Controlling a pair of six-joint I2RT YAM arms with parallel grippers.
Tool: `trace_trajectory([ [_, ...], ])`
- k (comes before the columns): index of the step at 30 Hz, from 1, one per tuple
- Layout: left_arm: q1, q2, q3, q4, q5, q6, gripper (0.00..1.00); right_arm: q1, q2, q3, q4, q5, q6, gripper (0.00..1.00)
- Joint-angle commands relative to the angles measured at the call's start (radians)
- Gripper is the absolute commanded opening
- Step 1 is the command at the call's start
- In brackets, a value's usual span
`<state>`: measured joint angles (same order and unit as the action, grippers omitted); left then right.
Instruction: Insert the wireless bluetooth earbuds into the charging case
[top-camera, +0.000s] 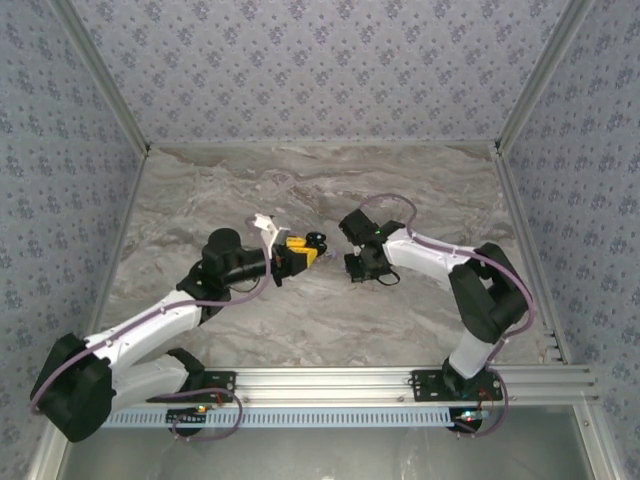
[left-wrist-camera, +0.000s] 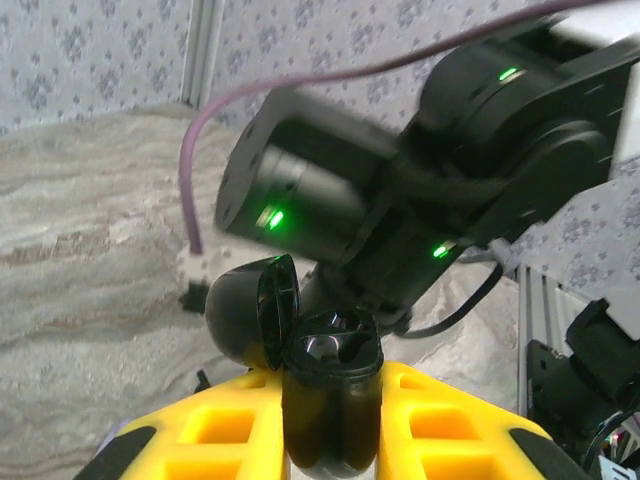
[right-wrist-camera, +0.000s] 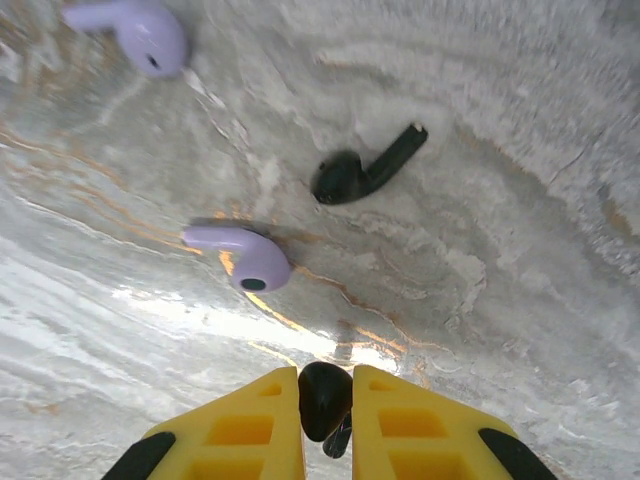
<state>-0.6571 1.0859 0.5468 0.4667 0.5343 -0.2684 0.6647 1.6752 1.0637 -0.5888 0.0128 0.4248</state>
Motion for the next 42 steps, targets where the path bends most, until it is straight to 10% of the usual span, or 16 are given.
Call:
trace_trajectory([
  [1,-0.009,0.034,0.008,0.034,-0.06,-0.025,0.2,-0.01,-0.061,-0.027,0.043,0.021,-0.028,0.14],
  [42,-0.087,0.309,-0.089,0.501,-0.186,-0.169,0.16,-0.022,-0.477,-0.018,0.219,-0.19,-0.072,0.16],
])
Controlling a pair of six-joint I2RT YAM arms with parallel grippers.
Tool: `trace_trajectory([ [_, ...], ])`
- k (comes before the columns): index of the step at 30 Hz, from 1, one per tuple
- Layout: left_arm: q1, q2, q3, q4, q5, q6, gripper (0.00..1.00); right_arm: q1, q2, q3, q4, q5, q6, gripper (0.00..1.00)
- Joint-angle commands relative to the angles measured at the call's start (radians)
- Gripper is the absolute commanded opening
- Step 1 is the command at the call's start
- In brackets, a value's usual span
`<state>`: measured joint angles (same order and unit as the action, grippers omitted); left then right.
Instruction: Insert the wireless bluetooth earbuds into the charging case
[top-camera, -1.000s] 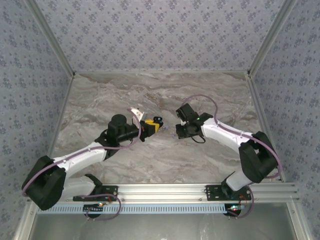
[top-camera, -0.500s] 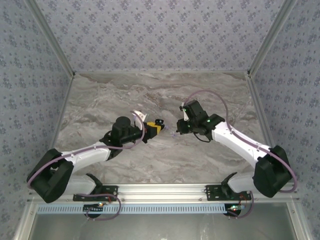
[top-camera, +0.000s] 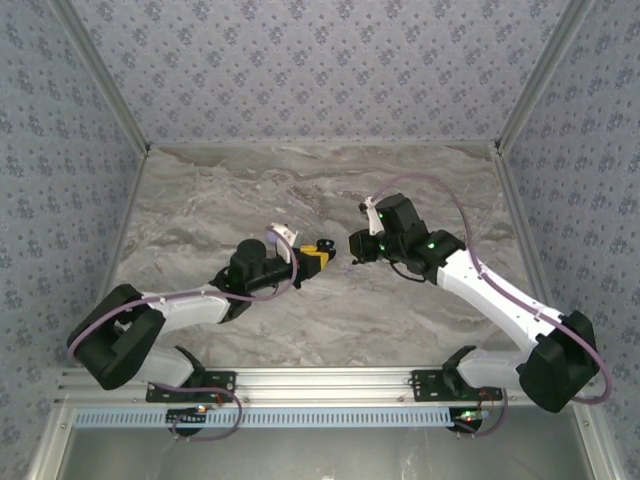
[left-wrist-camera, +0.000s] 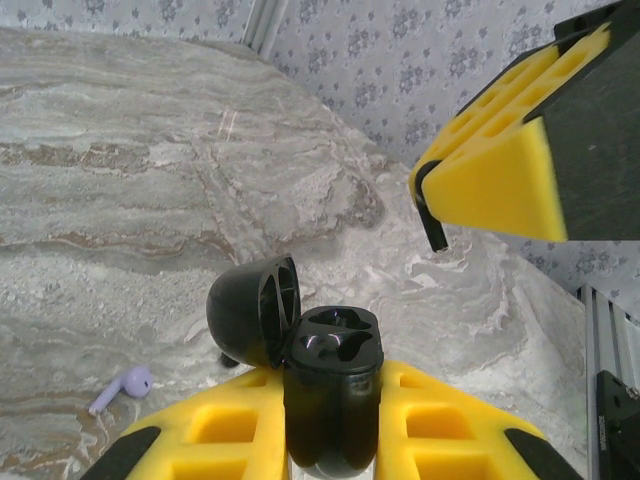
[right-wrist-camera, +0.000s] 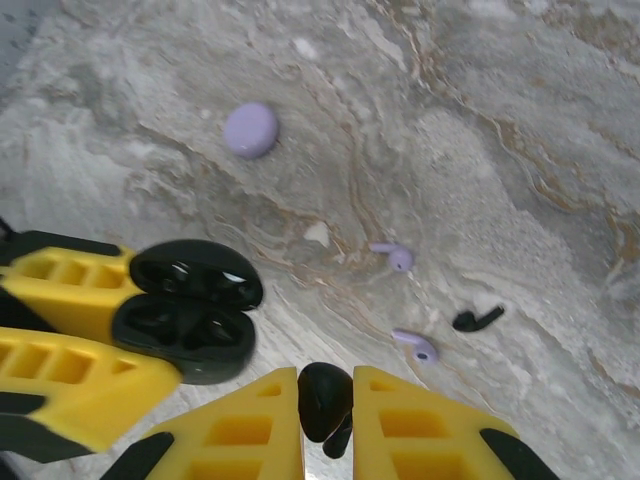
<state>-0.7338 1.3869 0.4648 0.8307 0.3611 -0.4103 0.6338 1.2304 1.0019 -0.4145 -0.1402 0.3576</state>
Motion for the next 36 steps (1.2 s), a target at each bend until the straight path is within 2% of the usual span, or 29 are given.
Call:
trace_trajectory([
  [1,-0.013,0.01,-0.007,0.15,-0.015,-0.031,0.16,0.01,-0.034,0.051,0.049,-0.041,-0.002,0.16],
  [8,-0.037,0.02,0.005,0.201,-0.022,-0.045,0.16,0.036,-0.034,0.082,0.09,-0.044,0.003,0.16],
  [36,-0.058,0.011,0.058,0.223,-0.028,-0.097,0.16,0.075,-0.007,0.094,0.133,-0.056,0.004,0.17],
])
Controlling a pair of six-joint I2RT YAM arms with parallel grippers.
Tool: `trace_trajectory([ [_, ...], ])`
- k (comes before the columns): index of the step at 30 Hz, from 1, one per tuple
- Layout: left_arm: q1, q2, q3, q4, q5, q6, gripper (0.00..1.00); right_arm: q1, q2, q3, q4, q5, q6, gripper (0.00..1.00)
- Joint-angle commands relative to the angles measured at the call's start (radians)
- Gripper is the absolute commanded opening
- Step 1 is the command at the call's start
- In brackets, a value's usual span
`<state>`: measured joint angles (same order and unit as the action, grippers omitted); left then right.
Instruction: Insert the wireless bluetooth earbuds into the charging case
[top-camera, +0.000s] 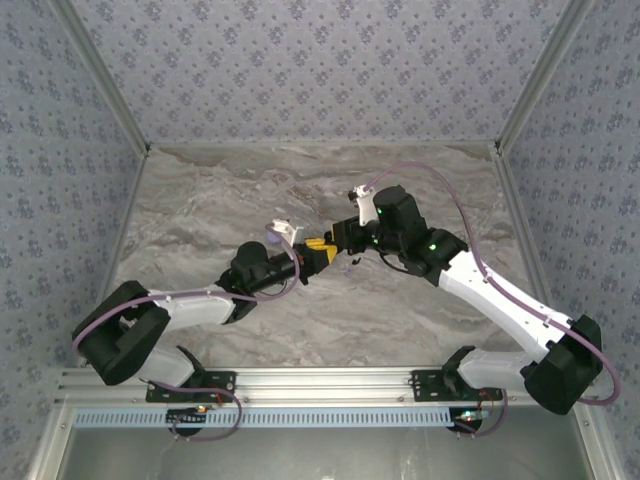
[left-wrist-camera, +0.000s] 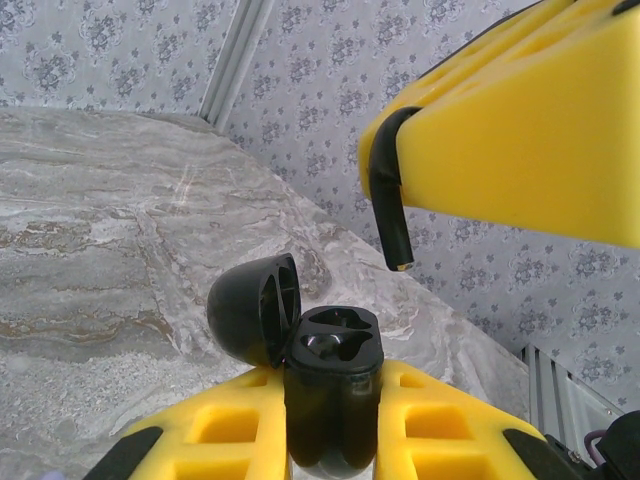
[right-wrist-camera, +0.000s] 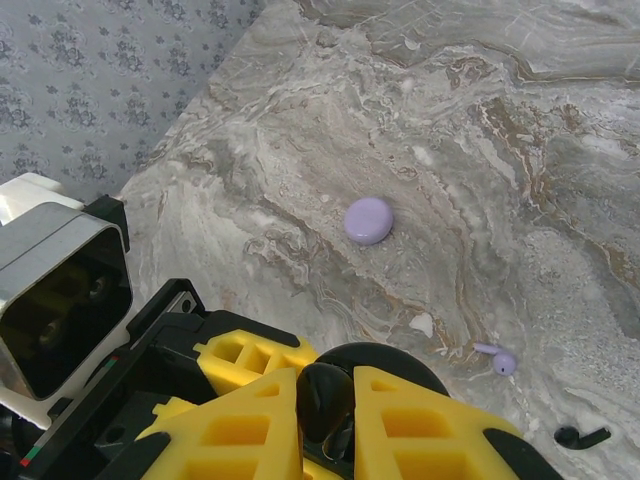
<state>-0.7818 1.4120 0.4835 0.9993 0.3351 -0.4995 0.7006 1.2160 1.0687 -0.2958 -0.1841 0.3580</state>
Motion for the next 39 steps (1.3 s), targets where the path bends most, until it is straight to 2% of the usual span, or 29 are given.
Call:
trace_trajectory([
  [1,-0.01,-0.013,0.04,0.058,0.0,-0.008,0.16,0.008,0.008,0.026,0.014,-0.012,0.004,0.17],
  [19,-0.01,-0.02,0.041,0.088,0.021,-0.014,0.16,0.009,0.025,0.015,0.012,-0.016,0.005,0.17],
  [39,-0.01,-0.019,0.043,0.09,-0.011,-0.036,0.16,0.011,0.021,-0.01,0.009,-0.013,0.005,0.17],
])
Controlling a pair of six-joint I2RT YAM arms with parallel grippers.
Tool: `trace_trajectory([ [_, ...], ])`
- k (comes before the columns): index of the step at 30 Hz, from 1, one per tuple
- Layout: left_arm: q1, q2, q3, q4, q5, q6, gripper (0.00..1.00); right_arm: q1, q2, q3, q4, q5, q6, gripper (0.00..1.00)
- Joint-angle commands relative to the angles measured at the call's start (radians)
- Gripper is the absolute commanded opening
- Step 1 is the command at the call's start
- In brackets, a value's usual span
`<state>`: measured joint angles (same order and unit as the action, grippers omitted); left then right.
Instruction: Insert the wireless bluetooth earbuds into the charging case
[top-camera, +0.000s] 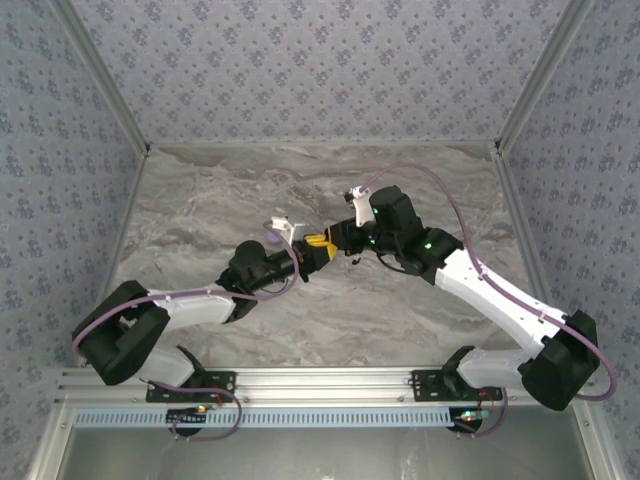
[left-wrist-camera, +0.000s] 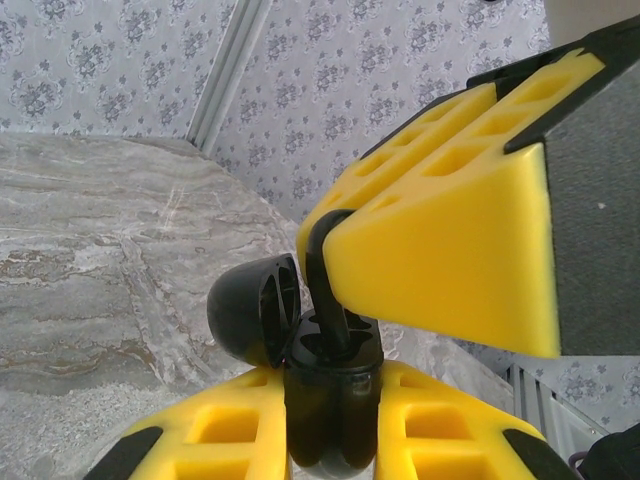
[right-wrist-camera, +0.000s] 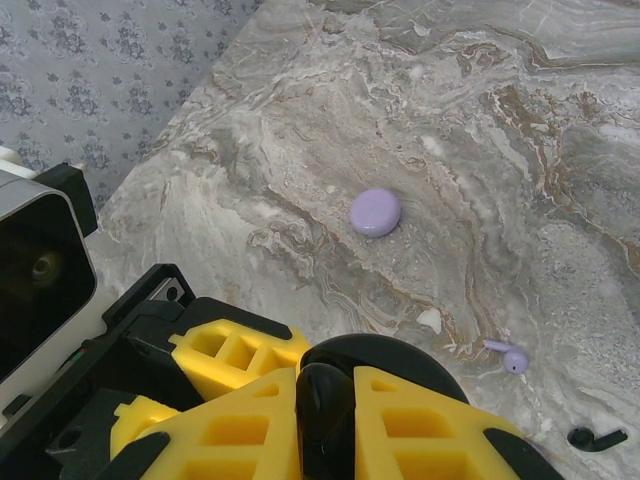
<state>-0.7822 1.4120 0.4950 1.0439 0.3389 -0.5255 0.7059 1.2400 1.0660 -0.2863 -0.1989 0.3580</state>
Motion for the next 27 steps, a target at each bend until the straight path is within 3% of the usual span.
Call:
trace_trajectory([
  [1,-0.009,-0.019,0.031,0.041,-0.019,-0.01,0.15,0.007,-0.005,-0.009,-0.002,0.003,0.004,0.17],
  [27,-0.01,-0.037,0.037,-0.041,-0.034,0.037,0.15,0.012,-0.047,-0.003,-0.053,0.047,-0.01,0.17],
])
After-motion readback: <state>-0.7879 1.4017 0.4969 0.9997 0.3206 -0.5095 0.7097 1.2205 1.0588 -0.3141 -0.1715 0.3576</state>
